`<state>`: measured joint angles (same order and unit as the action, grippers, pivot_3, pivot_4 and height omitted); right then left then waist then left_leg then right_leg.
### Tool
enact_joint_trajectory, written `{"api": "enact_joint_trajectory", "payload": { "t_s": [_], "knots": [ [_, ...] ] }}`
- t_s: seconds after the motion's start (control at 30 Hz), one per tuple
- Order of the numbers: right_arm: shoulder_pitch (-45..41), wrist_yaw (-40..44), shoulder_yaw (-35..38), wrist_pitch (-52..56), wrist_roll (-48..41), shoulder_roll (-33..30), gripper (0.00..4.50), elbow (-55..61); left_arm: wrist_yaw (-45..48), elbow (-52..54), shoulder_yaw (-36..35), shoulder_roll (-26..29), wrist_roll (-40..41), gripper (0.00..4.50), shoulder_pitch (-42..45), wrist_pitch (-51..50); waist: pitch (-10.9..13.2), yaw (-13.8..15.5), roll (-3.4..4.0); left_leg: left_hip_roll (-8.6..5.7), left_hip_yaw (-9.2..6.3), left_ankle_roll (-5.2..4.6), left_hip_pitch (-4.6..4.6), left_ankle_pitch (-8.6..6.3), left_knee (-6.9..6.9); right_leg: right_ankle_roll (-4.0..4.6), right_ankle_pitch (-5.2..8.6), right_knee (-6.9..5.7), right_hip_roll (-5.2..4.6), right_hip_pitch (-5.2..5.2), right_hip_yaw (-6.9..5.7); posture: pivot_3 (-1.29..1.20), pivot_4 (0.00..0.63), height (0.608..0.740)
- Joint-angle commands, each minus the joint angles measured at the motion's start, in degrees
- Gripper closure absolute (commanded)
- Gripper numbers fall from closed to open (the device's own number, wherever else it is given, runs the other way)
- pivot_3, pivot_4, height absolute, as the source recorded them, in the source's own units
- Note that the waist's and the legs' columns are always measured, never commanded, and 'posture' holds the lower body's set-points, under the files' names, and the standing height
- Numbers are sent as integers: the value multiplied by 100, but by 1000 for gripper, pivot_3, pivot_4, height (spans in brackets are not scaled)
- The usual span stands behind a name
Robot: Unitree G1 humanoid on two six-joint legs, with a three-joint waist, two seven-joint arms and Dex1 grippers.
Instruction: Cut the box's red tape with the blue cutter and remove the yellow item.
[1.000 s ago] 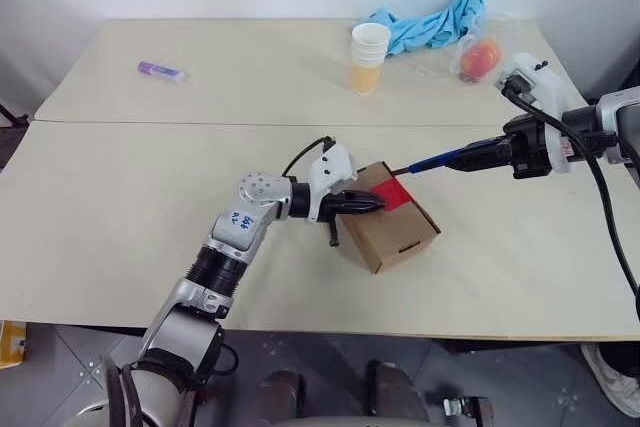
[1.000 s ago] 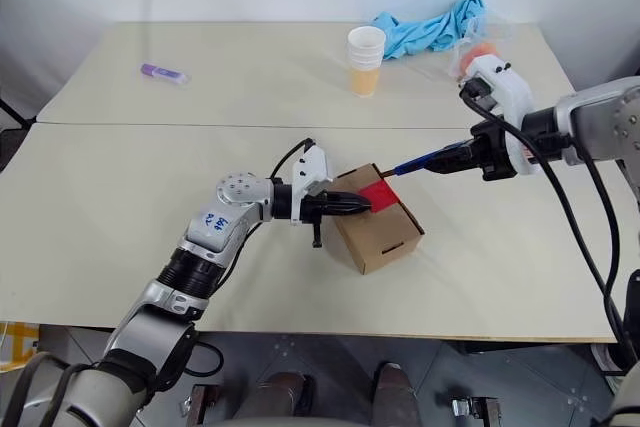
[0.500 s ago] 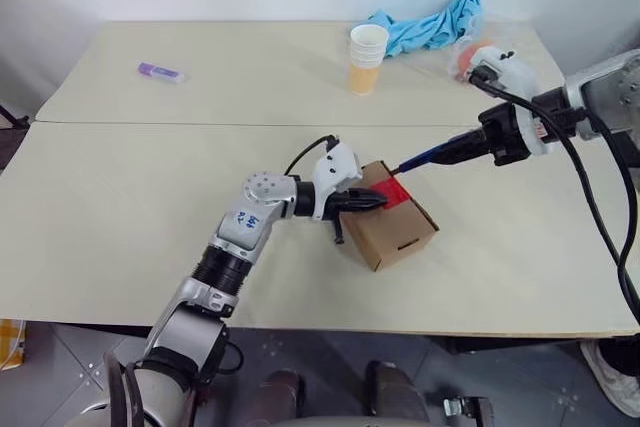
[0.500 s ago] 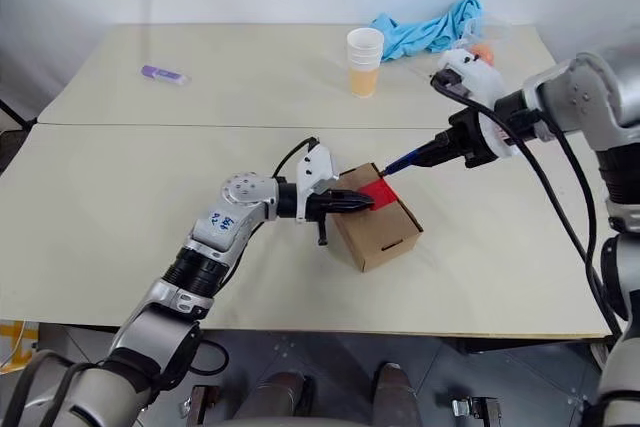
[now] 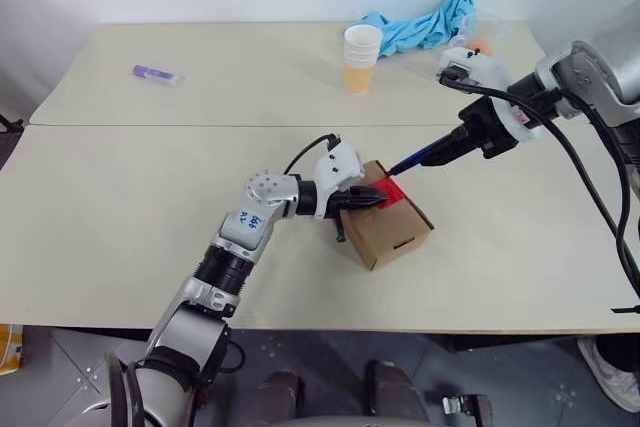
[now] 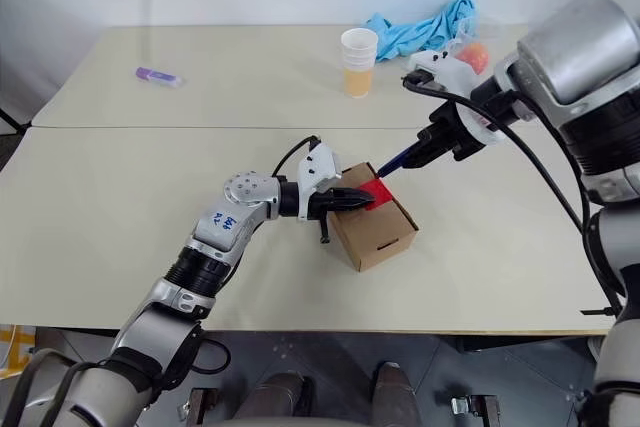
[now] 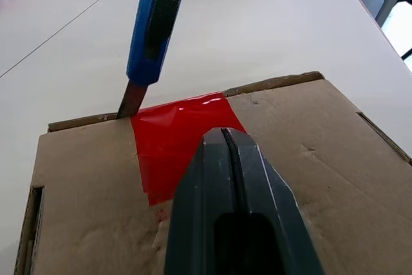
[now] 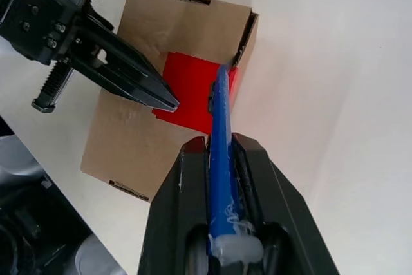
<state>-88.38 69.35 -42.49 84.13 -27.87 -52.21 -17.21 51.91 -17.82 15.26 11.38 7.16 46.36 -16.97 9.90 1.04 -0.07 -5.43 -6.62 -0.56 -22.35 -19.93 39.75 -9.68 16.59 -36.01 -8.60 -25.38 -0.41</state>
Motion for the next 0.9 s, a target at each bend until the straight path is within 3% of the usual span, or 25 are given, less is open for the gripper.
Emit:
{"api": "enact_joint_trajectory", "payload": {
  "t_s": [0.03, 0.33, 0.57, 0.9],
  "knots": [
    [-185, 479, -141, -193, 67, 253, 4354, -171, -43, -72, 243, -8, -203, 4500, -163, -195, -1, -12, 1, 0, 0, 0, 0, 0, 1, 0, 0, -1, 0, 0, 0, 0, 150, 740],
    [-318, 996, -331, -662, 737, 668, 4354, -933, -65, 53, 265, 14, -207, 4500, -233, -329, -4, -108, 5, 0, -1, 1, 1, 0, 7, 1, -1, -8, -1, 0, 0, 0, 150, 740],
    [-463, 1699, -683, -507, 865, 292, 4354, -514, -112, 68, 299, 81, -258, 4500, -273, -453, -4, -101, 5, -2, -3, 2, 0, -1, 8, 2, -1, -8, -1, -2, 0, 0, 150, 740],
    [-238, 1622, -516, 236, 501, -125, 4354, 486, -124, 43, 409, 78, -287, 4500, -267, -658, -4, -78, 5, -2, -4, 4, -1, -3, 8, 2, -1, -7, -2, -5, -1, 0, 150, 740]
  ]
}}
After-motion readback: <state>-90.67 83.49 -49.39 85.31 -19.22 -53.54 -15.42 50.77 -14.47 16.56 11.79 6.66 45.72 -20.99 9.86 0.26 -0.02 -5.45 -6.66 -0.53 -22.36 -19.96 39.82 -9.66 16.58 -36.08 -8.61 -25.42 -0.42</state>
